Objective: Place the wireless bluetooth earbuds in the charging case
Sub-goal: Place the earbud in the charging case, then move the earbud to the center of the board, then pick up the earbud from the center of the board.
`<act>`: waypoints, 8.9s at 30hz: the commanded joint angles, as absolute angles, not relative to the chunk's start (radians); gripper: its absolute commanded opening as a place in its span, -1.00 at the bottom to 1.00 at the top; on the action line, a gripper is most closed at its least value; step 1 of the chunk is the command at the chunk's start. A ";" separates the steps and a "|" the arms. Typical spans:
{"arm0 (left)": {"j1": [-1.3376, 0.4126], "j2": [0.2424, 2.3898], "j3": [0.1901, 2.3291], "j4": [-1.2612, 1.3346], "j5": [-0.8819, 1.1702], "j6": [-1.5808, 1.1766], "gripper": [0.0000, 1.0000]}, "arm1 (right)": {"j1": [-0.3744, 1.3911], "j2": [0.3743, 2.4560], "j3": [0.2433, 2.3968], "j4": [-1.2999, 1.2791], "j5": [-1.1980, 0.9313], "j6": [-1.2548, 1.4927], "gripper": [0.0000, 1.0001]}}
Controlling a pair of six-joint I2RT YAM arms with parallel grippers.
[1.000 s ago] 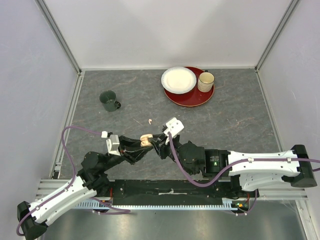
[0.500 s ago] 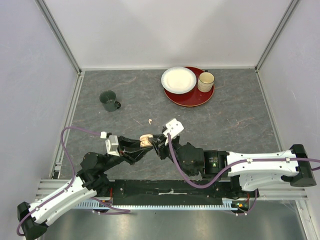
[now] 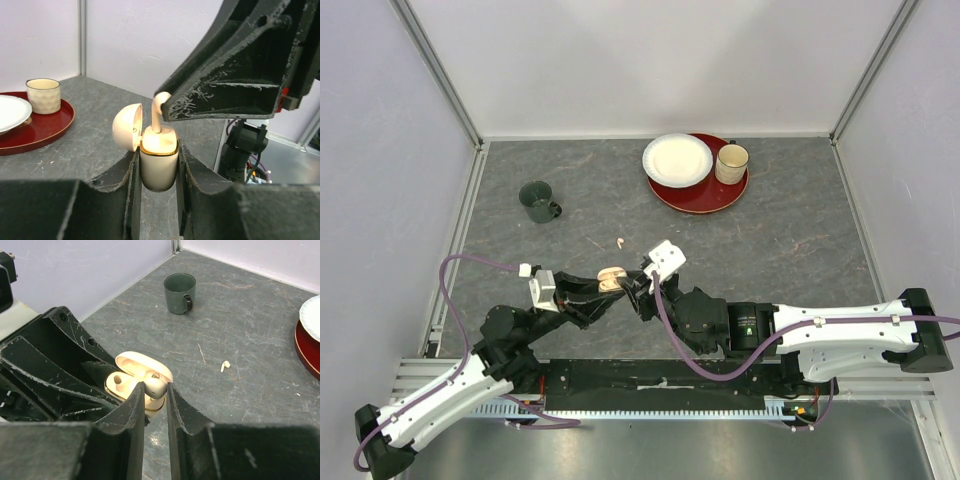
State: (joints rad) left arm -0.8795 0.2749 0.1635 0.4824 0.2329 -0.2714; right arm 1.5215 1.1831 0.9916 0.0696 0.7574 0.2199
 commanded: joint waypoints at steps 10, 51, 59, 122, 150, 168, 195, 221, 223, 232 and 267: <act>-0.876 0.252 0.178 0.558 0.156 -0.261 -0.96 | 1.551 1.207 1.005 0.008 0.713 0.212 -0.91; -0.877 0.212 0.161 0.525 0.189 -0.253 -0.96 | 1.163 1.025 1.101 -0.178 0.595 0.642 0.96; -0.877 0.180 0.167 0.492 0.184 -0.245 -0.95 | 0.919 1.126 1.129 -0.380 0.361 0.825 0.96; -0.876 -0.049 0.222 0.198 0.091 -0.166 -0.95 | 0.848 2.306 1.864 -0.551 0.270 0.864 0.19; -0.876 -0.055 0.219 0.176 0.095 -0.187 -0.95 | 0.888 2.347 1.870 -0.621 0.408 0.824 -0.36; -0.876 -0.054 0.218 0.167 0.118 -0.219 -0.95 | 0.882 1.909 1.333 -0.551 0.552 0.743 -0.55; -0.876 0.048 0.242 0.202 0.127 -0.238 -0.95 | 0.876 1.632 0.879 -0.422 0.354 0.885 -0.26; -0.876 0.113 0.221 0.267 0.135 -0.273 -0.95 | 0.848 1.626 0.879 -0.433 0.376 0.868 -0.20; -0.876 0.115 0.221 0.268 0.135 -0.273 -0.95 | 0.845 1.629 0.882 -0.433 0.373 0.865 -0.22; -0.876 0.144 0.209 0.299 0.130 -0.279 -0.95 | 0.844 1.620 0.865 -0.431 0.350 0.870 -0.36; -0.876 0.215 0.198 0.357 0.137 -0.293 -0.95 | 0.841 1.597 0.867 -0.474 0.380 0.882 -0.17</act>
